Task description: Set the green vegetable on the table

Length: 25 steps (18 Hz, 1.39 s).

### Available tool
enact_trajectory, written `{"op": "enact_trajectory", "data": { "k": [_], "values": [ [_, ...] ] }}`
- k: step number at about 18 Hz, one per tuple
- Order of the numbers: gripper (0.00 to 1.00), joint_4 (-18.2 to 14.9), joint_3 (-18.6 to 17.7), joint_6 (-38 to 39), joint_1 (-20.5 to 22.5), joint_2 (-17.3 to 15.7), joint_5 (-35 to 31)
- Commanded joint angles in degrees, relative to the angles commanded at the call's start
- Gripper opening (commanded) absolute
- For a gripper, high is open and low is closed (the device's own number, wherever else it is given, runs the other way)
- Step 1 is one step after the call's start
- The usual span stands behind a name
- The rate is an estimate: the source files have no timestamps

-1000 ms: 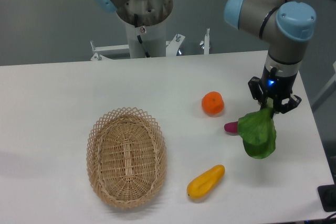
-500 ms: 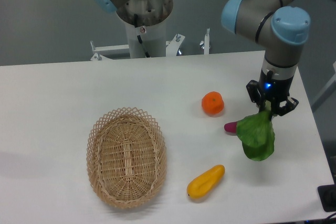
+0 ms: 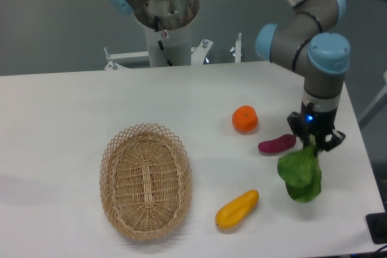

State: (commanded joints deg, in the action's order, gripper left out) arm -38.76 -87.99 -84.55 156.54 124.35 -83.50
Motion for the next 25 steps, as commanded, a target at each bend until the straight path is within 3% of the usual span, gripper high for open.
{"op": "enact_trajectory", "data": {
  "k": [2,8,9,10,11,12,16,20,23,25],
  "values": [
    [0.36,0.09,0.54,0.09,-0.35,1.41,0.0],
    [0.4,0.09,0.19,0.09,-0.88,1.59,0.0],
    [0.46,0.09,0.1,0.09,-0.88,1.59,0.0],
    [0.6,0.09,0.1,0.18,-0.88,1.51,0.0],
    [0.86,0.09,0.1,0.18,-0.97,1.42,0.0],
    [0.99,0.09,0.18,0.18,-0.97,1.24,0.0],
    [1.0,0.09,0.71,0.26,-0.88,0.45,-0.09],
    [1.0,-1.49,2.11,0.18,-0.62,-2.44,-0.53],
    [1.0,-7.63,2.99,0.09,-0.01,-5.95,-0.53],
    [1.0,-13.77,4.66,-0.7,2.18,-8.33,-0.35]
  ]
}}
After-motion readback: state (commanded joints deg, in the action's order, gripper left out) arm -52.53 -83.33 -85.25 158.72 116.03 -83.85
